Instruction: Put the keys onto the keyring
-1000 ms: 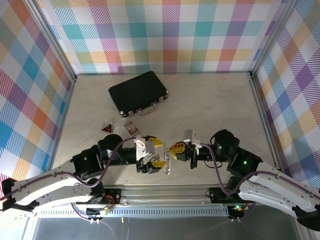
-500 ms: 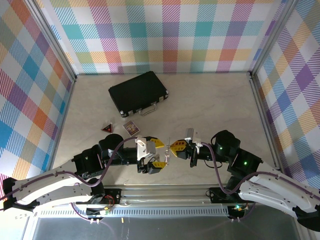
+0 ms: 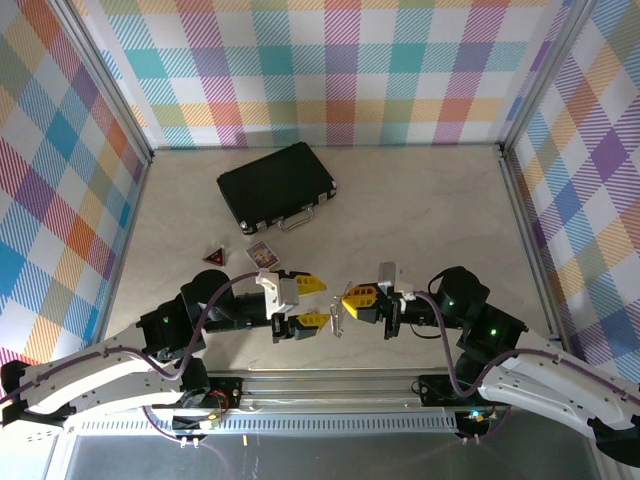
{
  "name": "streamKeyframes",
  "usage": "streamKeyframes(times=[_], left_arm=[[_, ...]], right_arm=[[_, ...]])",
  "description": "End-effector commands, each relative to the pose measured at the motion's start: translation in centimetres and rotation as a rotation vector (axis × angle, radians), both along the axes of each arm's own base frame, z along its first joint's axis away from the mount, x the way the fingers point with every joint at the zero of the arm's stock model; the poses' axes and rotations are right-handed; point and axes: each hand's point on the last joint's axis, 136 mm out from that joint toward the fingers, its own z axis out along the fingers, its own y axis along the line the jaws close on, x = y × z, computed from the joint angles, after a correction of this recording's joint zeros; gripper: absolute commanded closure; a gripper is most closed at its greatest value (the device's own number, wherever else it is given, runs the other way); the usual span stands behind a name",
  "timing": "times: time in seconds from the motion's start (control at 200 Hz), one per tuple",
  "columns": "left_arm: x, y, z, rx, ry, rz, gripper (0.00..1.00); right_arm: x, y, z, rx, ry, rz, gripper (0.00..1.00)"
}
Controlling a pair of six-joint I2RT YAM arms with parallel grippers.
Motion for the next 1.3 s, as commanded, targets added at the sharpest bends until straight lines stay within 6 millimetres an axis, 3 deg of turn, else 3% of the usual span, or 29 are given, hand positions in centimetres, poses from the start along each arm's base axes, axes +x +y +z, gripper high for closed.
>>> streamKeyframes(times=[0.0,0.845,1.03,1.18,1.295], left_arm=[[-0.8,-0.8,1.3,-0.042,0.0,-0.057,0.5],[-1.1,-1.5,1.3,-0.06,0.014,-0.091,1.0],[-0.4,-1.2,0.8,-0.025,0.003,-0.043,1.0],[0.8,-0.7,-0.6,0.101,-0.026,0.025,1.0],[1.4,-0.7,-1.5,0.211,-0.051,0.046,1.0]], right_arm=[[-1.3,-0.2,2.8,0.125,-0.037,0.064,1.0],[-1.9,0.1,2.1,0.154,-0.029,0.11,1.0],[-1.8,0.0,1.5,0.121,-0.029,0.099,1.0],[-1.5,-0.4,0.0,0.004,-0.04,0.063,0.62],[-0.9,-1.0,-1.3,-0.099,-0.072,0.018,0.53]])
